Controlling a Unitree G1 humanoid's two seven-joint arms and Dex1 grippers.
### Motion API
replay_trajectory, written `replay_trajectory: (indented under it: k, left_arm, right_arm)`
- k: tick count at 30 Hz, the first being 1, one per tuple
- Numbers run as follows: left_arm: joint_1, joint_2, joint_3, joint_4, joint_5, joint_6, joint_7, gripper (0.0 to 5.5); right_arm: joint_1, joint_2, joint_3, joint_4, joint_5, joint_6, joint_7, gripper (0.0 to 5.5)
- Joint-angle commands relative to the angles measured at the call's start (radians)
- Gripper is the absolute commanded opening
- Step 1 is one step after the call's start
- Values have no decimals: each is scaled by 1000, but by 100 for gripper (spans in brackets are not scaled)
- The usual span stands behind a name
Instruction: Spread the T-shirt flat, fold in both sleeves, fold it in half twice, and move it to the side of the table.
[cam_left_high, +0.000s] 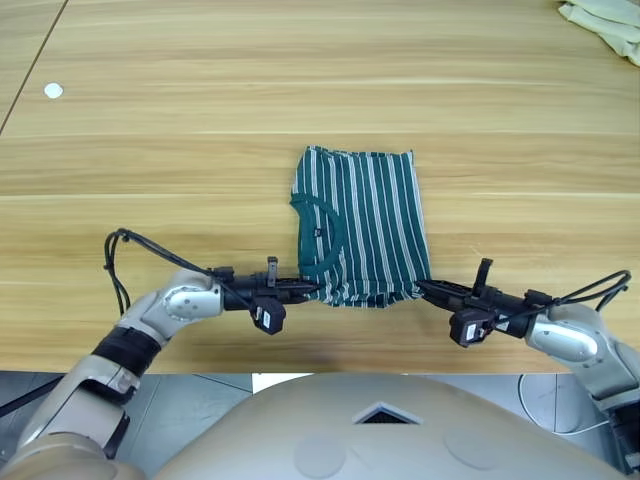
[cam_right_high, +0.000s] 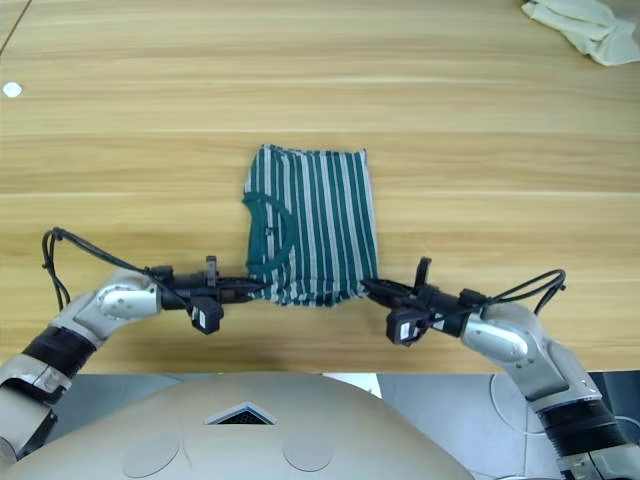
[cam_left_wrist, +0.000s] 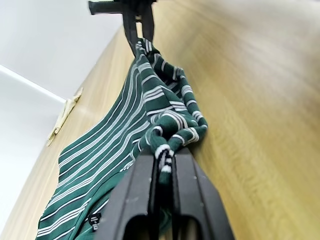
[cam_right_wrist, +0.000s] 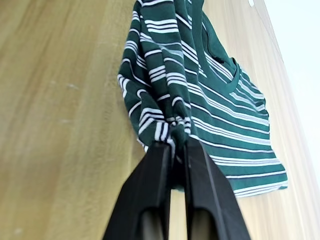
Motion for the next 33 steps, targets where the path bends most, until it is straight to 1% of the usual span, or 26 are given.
replay_trajectory:
  k: [1, 5, 7, 10, 16, 22, 28, 33]
  left_arm:
    - [126, 39, 25, -49, 51, 111, 7, 13]
    - [136, 32, 87, -94, 27, 175, 33, 13]
    - [112, 17, 131, -104, 13, 208, 58, 13]
    - [23, -42, 193, -79, 50, 251, 138, 13]
    - [-95, -137, 251, -50, 76, 287, 238, 13]
    - [-267, -196, 245, 95, 174, 298, 312, 13]
    - [-425, -244, 220, 339, 261, 284, 417, 13]
    - [-510, -294, 170, 533, 311, 241, 490, 13]
  right_arm:
    - [60, -20, -43, -58, 51, 29, 9, 16]
    - [79, -22, -84, -77, 69, 50, 13, 16]
    - [40, -11, -106, -72, 77, 52, 1, 16]
    - [-94, 26, -120, -27, 49, 60, -35, 16]
    - [-312, 113, -90, 84, -63, 75, -127, 16]
    - [-480, 200, -33, 214, -177, 84, -224, 16]
    - [-637, 266, 33, 391, -278, 98, -328, 16]
    - [-709, 297, 74, 466, -306, 105, -366, 16]
